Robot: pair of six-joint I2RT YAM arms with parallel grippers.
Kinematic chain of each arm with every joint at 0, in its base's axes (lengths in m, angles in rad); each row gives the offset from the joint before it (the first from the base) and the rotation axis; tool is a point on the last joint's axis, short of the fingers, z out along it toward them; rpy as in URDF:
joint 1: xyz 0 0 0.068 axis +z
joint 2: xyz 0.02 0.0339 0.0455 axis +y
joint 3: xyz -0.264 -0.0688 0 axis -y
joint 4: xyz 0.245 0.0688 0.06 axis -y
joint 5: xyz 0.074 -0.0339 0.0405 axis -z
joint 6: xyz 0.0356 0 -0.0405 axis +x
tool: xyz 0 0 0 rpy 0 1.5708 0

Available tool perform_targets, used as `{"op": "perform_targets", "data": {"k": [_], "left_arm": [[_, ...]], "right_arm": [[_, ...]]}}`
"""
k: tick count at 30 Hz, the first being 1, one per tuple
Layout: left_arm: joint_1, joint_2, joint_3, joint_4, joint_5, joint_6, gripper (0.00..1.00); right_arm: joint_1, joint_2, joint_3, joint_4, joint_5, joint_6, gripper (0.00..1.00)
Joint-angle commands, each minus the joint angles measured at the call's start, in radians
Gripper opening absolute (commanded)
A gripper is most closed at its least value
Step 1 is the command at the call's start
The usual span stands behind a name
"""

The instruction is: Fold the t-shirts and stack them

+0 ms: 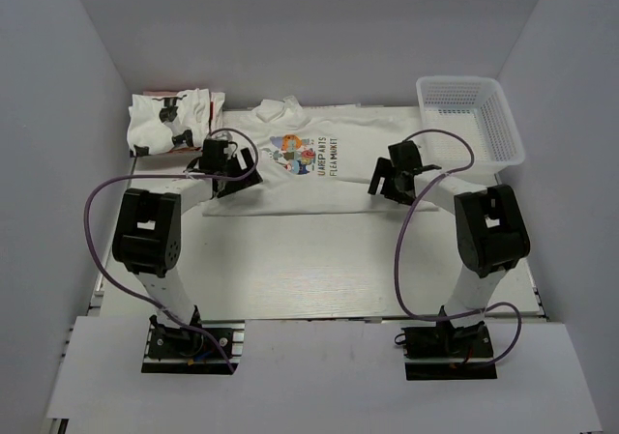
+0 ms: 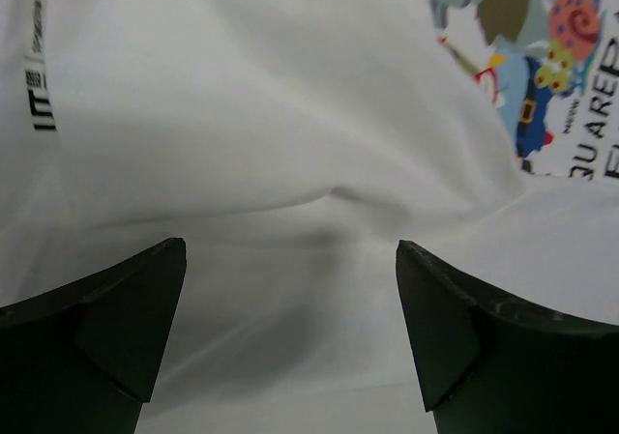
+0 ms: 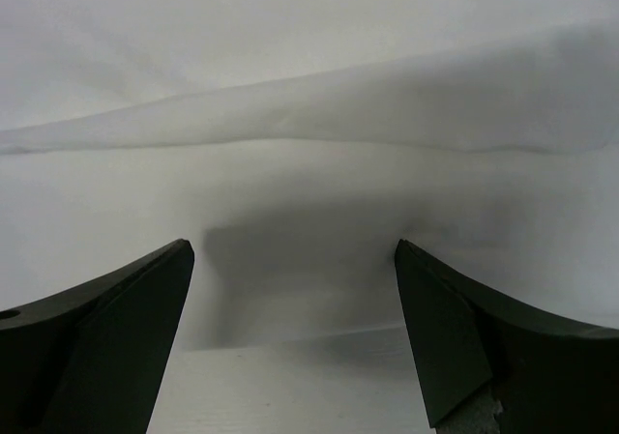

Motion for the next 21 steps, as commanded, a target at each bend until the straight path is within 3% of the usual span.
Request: {"op": "perform_targets", "data": {"k": [1, 6, 10, 13, 17, 21], "left_arm": [[-0.003, 0.017, -0.034, -0.013, 0.058, -0.031, 0.99], [-0.021, -0.030, -0.189, -0.085, 0.047, -0.108, 0.99], [-0.021, -0.213, -0.454, -0.173, -0.008, -0.195, 0.99], [-0.021, -0.412, -0.578, -0.314, 0.039, -0.237, 0.99], [-0.043, -0.778, -0.649, -0.463, 0.152, -0.295, 0.99], [-0.043, -0.928, -0.539, -0.541, 0.101, -0.317, 0.99]], "right_arm": [[0.006, 0.030, -0.005, 0.055, -0.007, 0.000, 0.90], [0.020, -0.034, -0.127, 0.038, -0.043, 0.027, 0.90], [0.047, -0.219, -0.358, 0.034, -0.064, 0.103, 0.90], [0.104, -0.384, -0.502, -0.017, -0.124, 0.111, 0.90], [0.182, -0.580, -0.605, -0.171, -0.159, 0.135, 0.90], [0.238, -0.770, -0.567, -0.239, -0.106, 0.114, 0.90]]}}
